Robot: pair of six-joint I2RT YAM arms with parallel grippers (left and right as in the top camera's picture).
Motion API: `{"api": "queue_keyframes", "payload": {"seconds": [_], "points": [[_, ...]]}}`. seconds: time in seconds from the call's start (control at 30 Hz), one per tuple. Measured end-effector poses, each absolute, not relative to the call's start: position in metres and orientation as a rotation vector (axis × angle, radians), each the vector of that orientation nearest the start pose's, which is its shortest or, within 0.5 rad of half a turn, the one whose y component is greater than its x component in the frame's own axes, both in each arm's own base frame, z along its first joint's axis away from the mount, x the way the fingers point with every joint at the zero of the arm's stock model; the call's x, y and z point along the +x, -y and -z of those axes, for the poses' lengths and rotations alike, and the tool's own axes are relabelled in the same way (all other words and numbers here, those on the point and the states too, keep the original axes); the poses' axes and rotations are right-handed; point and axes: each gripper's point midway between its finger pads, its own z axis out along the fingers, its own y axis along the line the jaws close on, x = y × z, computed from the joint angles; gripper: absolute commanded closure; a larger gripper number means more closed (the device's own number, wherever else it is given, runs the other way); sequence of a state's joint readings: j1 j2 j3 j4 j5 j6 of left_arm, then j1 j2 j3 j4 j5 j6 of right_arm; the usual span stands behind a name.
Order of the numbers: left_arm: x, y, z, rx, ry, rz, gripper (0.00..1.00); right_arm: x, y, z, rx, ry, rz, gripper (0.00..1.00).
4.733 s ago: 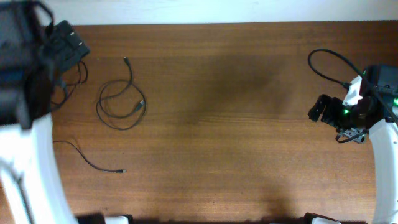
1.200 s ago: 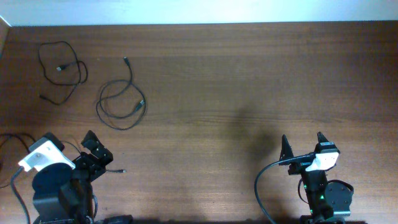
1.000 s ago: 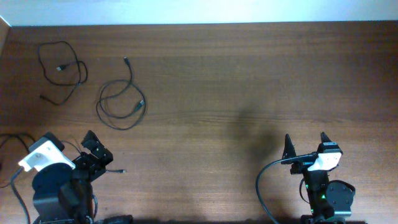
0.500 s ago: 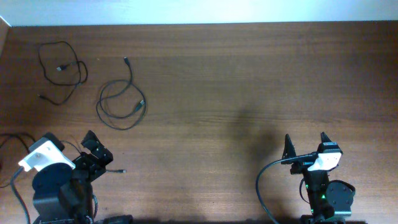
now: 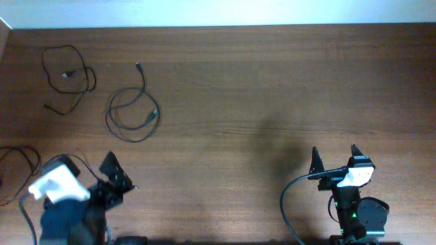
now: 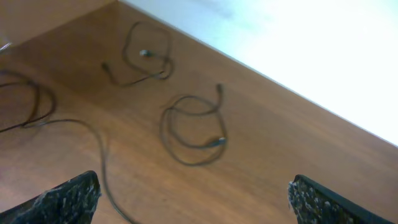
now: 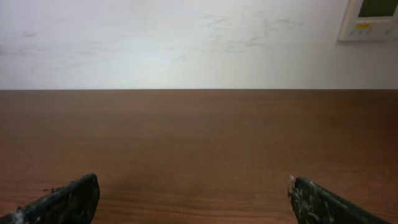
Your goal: Untangle cables
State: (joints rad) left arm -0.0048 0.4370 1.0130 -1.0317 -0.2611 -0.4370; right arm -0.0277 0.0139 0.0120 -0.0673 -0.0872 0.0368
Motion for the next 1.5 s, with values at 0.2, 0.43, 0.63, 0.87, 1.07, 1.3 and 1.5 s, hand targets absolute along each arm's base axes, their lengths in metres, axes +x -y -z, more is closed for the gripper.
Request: {"api": "queue_keyframes", "payload": {"seconds": [0.2,0.43,0.63,0.87,1.07,1.3,1.5], "points": [[0.127,-0.04,-0.294,-0.558,-1.753,0.088,0.01,0.246,-0.008,-0.16,-0.016,-1.638,-0.077,0.02],[0.151,-0.04,-0.264,-0.465,-1.707,0.033,0.01,0.246,-0.008,-0.16,-0.019,-1.639,-0.073,0.02],[0.215,-0.022,-0.232,-0.212,-1.621,0.004,0.01,0.246,-0.008,-0.16,-0.02,-1.638,-0.072,0.02],[0.246,-0.004,-0.16,-0.058,-1.643,0.031,0.01,0.246,-0.008,-0.16,-0.021,-1.638,-0.07,0.02],[0.246,0.004,-0.159,0.126,-1.64,-0.069,0.01,0.246,-0.008,-0.16,-0.021,-1.638,-0.07,0.02],[0.246,0.006,-0.159,0.11,-1.64,-0.039,0.01,0.246,-0.008,-0.16,-0.021,-1.638,-0.07,0.01],[0.246,0.005,-0.159,0.053,-1.643,0.001,0.01,0.246,-0.008,-0.16,-0.022,-1.638,-0.07,0.02]]}}
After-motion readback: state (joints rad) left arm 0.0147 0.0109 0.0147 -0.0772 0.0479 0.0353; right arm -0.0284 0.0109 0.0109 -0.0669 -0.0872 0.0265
